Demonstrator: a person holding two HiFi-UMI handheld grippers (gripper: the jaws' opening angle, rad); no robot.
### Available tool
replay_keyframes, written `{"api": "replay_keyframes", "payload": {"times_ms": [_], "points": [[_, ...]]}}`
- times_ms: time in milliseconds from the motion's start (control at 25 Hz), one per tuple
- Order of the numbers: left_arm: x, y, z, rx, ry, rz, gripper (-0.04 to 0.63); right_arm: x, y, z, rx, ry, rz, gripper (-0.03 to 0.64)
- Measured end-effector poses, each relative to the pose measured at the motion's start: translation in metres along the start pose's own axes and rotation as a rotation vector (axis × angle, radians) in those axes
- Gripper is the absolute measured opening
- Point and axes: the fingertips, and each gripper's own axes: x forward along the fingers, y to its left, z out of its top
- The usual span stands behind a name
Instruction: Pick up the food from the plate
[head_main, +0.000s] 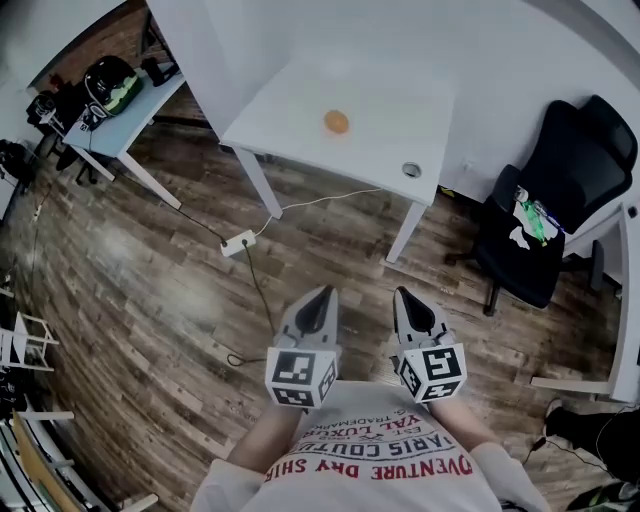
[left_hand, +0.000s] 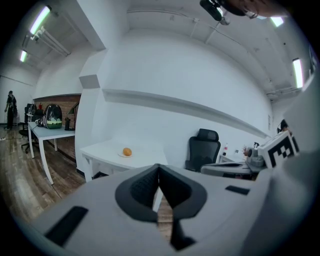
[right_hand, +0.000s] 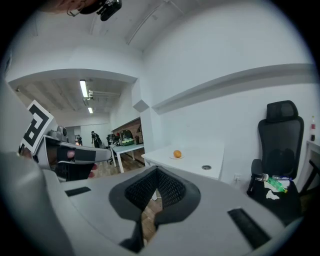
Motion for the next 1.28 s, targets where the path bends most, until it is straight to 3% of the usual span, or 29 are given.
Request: {"api": "replay_keyframes", "payload": {"times_ms": [200, 440, 640, 1000, 1280], "points": [[0.045, 0.077, 0.03, -0.017, -0.023, -0.011, 0.006, 0.078, 0.01, 0.015, -0.007, 0.039, -0.021, 0.008], [0.105, 0.178, 0.057, -0.053, 0.009, -0.058, 0.006, 0.183, 0.026, 0.042, 0.005, 0.062, -0.074, 0.008], [0.145, 0.237, 0.085, -0.035, 0.027, -0.107, 0.006, 0.251, 0.044, 0.06, 0.012, 0.088, -0.095, 0.008], [0.22, 0.271, 0.085, -0.061, 0.095, -0.132, 0.006, 0.319, -0.002, 0.073, 0.026, 0.118, -0.153, 0.008], [0.285, 0.277, 0.092, -0.083, 0.119, -0.07, 0.006, 0.381, -0.058, 0.091, 0.039, 0.096, -0.101, 0.008]]}}
